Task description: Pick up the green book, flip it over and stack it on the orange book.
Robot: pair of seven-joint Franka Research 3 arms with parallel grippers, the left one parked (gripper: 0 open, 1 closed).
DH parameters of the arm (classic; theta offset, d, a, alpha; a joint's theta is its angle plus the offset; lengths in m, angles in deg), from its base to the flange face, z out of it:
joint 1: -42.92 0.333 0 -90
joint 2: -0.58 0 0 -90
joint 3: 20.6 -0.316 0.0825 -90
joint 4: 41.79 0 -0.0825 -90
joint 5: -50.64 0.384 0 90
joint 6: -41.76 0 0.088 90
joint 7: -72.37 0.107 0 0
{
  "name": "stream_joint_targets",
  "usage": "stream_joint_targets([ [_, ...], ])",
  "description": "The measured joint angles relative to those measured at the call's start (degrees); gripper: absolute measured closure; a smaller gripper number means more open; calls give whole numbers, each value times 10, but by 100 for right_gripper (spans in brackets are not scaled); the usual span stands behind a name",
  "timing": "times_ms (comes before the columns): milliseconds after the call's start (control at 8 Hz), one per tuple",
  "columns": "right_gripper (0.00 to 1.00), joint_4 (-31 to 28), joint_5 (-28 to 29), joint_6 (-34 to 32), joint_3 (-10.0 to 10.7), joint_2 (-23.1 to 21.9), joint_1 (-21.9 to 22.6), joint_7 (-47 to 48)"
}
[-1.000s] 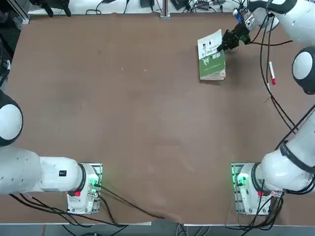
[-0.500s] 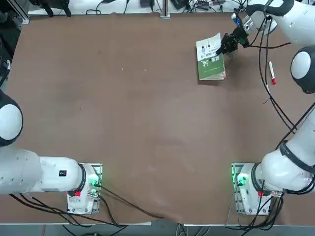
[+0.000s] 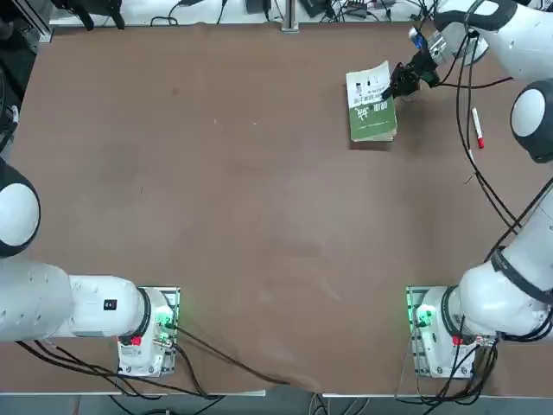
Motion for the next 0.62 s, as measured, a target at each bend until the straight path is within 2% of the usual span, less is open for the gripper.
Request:
stream_joint_targets([
  [250, 86, 0, 0, 1, 0, 8, -4, -4],
  [375, 82, 0, 0, 1, 0, 8, -4, -4],
  [500, 75, 1, 0, 1, 0, 8, -4, -4],
  [625, 59, 1, 0, 1, -1, 8, -3, -4],
])
